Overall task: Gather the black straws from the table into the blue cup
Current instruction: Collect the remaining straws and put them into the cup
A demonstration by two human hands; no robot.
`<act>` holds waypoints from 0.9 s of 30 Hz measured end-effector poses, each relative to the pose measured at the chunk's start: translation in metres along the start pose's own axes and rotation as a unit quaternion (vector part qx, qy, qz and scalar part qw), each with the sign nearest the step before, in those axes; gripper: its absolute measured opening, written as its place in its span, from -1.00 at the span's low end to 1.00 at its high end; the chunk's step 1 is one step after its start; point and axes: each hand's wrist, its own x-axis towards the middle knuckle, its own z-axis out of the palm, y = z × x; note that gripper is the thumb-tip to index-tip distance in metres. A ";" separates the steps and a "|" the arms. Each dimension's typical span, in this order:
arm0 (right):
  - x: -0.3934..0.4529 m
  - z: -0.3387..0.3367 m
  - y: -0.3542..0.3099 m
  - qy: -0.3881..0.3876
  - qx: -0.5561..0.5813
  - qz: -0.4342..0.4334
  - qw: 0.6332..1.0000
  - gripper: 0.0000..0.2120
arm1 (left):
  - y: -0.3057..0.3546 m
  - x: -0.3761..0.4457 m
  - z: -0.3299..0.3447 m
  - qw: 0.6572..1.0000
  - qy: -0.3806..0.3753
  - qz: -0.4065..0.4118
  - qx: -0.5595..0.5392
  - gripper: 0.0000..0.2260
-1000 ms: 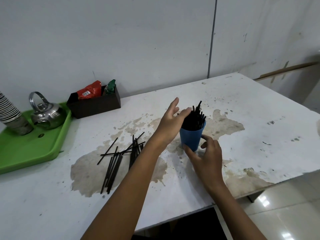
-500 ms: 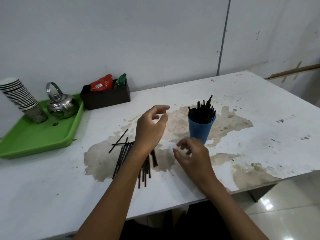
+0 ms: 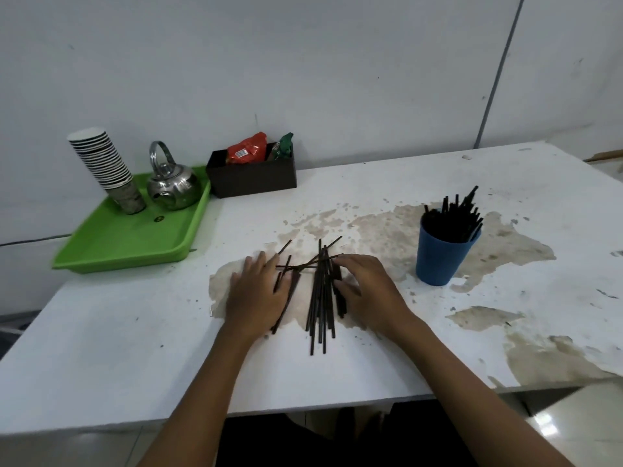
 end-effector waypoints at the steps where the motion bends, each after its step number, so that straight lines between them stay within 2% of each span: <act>1: 0.003 0.002 -0.001 -0.002 -0.009 0.006 1.000 -0.63 | 0.001 0.000 0.003 1.000 -0.004 0.001 0.016 -0.48; 5: 0.015 0.007 -0.004 0.006 -0.031 0.025 0.999 -0.57 | 0.015 -0.001 0.013 0.999 0.027 -0.008 0.020 -0.51; 9: 0.020 0.014 -0.002 0.003 -0.048 0.029 0.998 -0.53 | 0.019 -0.001 0.017 0.992 0.124 -0.012 0.014 -0.63; 12: 0.020 0.018 -0.001 -0.015 -0.080 0.022 0.996 -0.59 | 0.017 -0.004 0.018 0.984 0.175 0.003 0.009 -0.74; 18: 0.017 0.016 -0.003 -0.005 -0.035 0.014 0.999 -0.66 | 0.014 -0.006 0.013 0.975 0.191 0.010 -0.113 -0.79; 23: 0.012 0.012 -0.003 0.008 -0.005 0.021 1.000 -0.66 | 0.012 -0.008 0.015 0.970 0.217 0.032 -0.109 -0.77; 27: 0.009 0.007 -0.006 0.053 0.038 0.026 0.998 -0.75 | 0.009 -0.011 0.014 0.961 0.245 -0.001 -0.126 -0.77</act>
